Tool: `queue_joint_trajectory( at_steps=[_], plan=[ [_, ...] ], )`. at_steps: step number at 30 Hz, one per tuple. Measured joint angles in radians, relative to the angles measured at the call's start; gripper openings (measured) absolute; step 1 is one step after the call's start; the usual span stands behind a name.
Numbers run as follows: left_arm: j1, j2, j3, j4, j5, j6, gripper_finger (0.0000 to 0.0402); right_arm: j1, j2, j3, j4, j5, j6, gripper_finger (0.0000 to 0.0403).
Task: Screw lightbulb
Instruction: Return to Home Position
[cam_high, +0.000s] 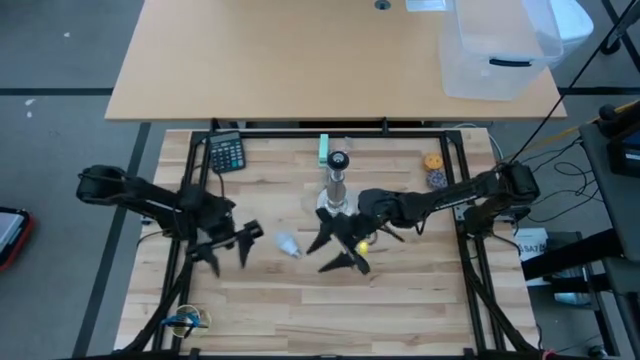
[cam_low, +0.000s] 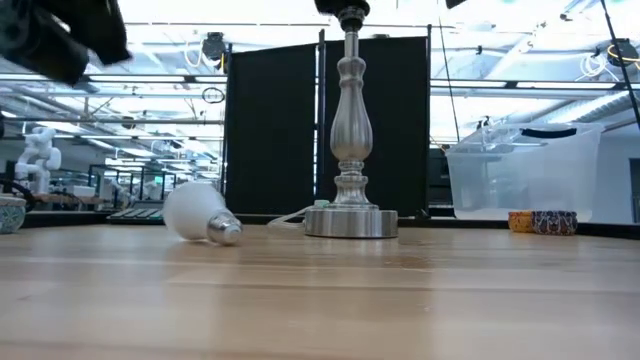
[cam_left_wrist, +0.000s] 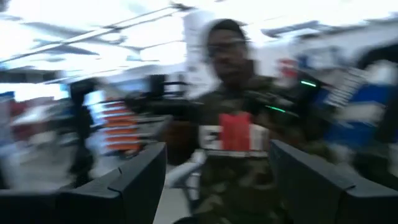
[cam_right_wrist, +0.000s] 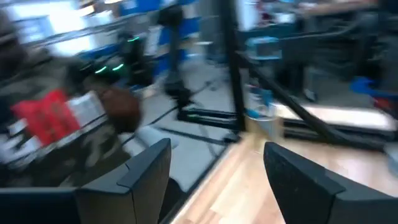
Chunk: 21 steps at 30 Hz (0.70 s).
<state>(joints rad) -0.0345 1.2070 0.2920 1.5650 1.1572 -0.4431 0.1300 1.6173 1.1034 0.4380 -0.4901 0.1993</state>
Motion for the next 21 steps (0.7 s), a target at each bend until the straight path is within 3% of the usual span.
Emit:
queue_joint_trajectory(
  at_steps=[6,12,21],
  plan=[
    [-0.068,-0.011,0.092,-0.002,0.217,0.008,0.0284,0.002,-0.008,0.000,0.004,-0.144,-0.162,0.0244],
    [-0.133,-0.011,0.154,-0.002,0.399,0.042,0.0284,0.003,-0.008,0.000,-0.001,-0.201,-0.317,0.0244],
    [-0.145,-0.011,0.165,-0.014,0.413,0.011,0.0284,0.003,-0.008,0.000,-0.002,-0.219,-0.368,0.0244]
  ],
)
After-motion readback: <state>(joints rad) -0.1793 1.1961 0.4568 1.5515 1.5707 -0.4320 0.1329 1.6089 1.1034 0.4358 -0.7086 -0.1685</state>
